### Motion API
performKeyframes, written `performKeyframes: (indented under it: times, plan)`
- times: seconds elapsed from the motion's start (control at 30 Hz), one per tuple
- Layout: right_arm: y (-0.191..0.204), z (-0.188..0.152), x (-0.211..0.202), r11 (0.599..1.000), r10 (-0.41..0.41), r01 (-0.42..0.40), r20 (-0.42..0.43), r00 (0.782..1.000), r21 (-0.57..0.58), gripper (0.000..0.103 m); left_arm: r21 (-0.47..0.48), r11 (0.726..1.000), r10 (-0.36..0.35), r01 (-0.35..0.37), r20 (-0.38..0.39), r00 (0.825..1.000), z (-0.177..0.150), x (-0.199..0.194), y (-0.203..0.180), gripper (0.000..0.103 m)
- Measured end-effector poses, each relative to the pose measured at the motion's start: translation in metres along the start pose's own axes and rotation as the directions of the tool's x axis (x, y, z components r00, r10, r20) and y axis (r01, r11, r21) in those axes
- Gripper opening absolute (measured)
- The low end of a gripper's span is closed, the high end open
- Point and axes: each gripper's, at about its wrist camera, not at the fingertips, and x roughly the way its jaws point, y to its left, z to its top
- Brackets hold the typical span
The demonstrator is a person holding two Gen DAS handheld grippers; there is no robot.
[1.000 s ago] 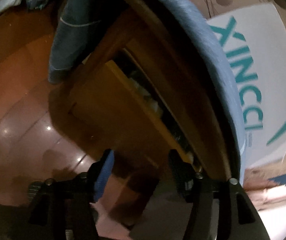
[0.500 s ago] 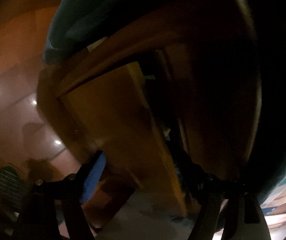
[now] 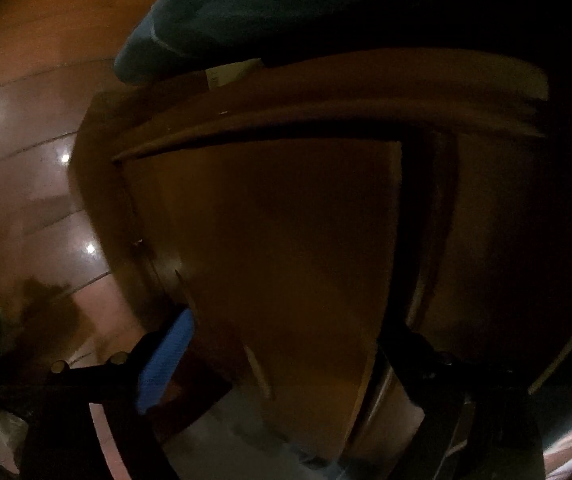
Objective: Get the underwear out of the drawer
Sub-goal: 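Hook the left gripper on the drawer front and pull it open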
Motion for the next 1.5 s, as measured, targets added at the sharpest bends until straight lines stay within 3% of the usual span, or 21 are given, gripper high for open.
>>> performKeyframes:
  times: [0.33, 0.43, 0.67, 0.8, 0.97, 1.1, 1.2, 1.37, 1.5]
  plan:
    - [0.001, 0.0, 0.001, 1.0, 0.002, -0.002, -0.005, 1.0, 0.002, 0.102, -0.023, 0.999, 0.051, -0.05, 0.035, 0.998, 0.007, 0.022, 0.006, 0.103]
    - [0.001, -0.001, 0.0, 1.0, 0.001, -0.001, -0.002, 1.0, 0.001, 0.102, 0.007, 0.998, 0.056, -0.056, 0.004, 0.998, 0.008, 0.019, 0.003, 0.103]
    - [0.003, -0.002, -0.001, 1.0, -0.007, 0.007, 0.006, 1.0, -0.004, 0.102, 0.1, 0.985, 0.145, -0.139, -0.055, 0.988, 0.012, 0.014, -0.008, 0.103]
    - [0.0, -0.002, -0.003, 1.0, -0.01, 0.01, 0.012, 1.0, 0.002, 0.102, 0.206, 0.954, 0.241, -0.22, -0.083, 0.967, 0.011, 0.006, -0.016, 0.103]
    - [-0.001, -0.001, -0.006, 1.0, -0.018, 0.018, 0.022, 1.0, 0.006, 0.102, 0.254, 0.928, 0.312, -0.273, -0.128, 0.942, 0.006, -0.001, -0.015, 0.103]
    - [-0.002, 0.0, -0.009, 1.0, -0.025, 0.024, 0.037, 0.999, 0.015, 0.102, 0.347, 0.884, 0.38, -0.313, -0.143, 0.914, -0.001, -0.007, -0.017, 0.103]
    - [-0.003, 0.001, -0.012, 1.0, -0.025, 0.024, 0.047, 0.999, 0.015, 0.102, 0.365, 0.864, 0.425, -0.348, -0.158, 0.891, -0.005, -0.014, -0.014, 0.103]
    - [-0.004, 0.001, -0.018, 1.0, -0.026, 0.025, 0.063, 0.998, 0.014, 0.102, 0.414, 0.824, 0.478, -0.386, -0.142, 0.867, -0.013, -0.017, -0.019, 0.103]
    - [-0.01, -0.001, -0.02, 0.999, -0.02, 0.017, 0.072, 0.997, 0.039, 0.102, 0.428, 0.811, 0.499, -0.399, -0.149, 0.854, -0.011, -0.023, -0.022, 0.103]
